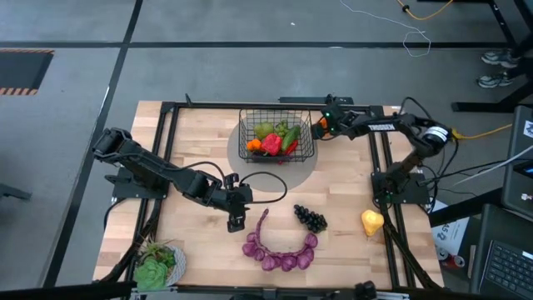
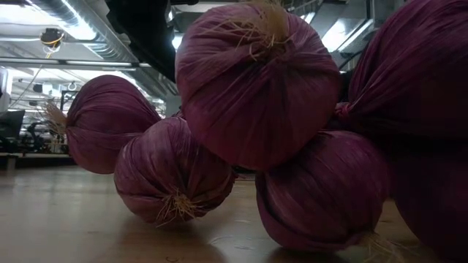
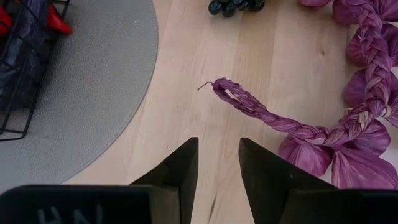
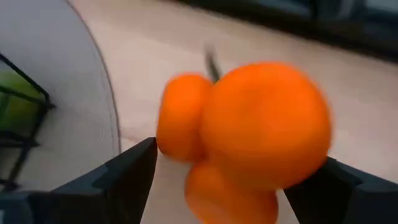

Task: Build produce basket
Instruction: Put the tangerines into the black wire basket, then put the yellow pear into the black wire basket

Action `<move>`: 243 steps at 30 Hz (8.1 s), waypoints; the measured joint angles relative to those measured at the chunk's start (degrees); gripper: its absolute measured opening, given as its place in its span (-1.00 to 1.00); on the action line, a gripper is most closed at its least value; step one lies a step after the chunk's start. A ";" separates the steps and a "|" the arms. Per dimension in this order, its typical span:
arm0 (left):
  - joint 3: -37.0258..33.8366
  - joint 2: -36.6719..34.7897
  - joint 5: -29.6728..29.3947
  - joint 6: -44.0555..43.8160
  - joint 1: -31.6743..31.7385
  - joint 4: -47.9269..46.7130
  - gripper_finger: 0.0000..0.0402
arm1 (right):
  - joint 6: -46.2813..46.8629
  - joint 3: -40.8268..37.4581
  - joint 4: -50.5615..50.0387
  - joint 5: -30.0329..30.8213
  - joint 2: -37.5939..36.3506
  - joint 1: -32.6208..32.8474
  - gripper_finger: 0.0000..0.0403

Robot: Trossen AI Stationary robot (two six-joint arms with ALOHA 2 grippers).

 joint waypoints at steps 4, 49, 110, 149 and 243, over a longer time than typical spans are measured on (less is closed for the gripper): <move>0.00 0.00 0.01 -0.04 0.00 -0.25 -0.45 | -0.05 0.07 0.19 -0.06 2.29 0.00 0.46; 0.02 0.00 0.02 -0.44 -0.02 -0.33 -0.45 | -1.50 -0.11 -8.26 -8.30 -34.67 2.13 -0.19; 0.02 0.00 0.07 -0.44 -0.02 -0.52 -0.45 | 11.91 0.01 -44.49 -52.21 -32.71 33.67 0.54; 0.02 -0.02 0.06 -0.46 -0.02 -0.74 -0.45 | 76.33 0.15 -62.55 -32.25 -21.03 77.60 0.54; 0.02 -0.02 -1.64 0.07 0.00 -0.72 -0.45 | -7.53 42.94 -42.12 23.95 -11.70 39.68 0.10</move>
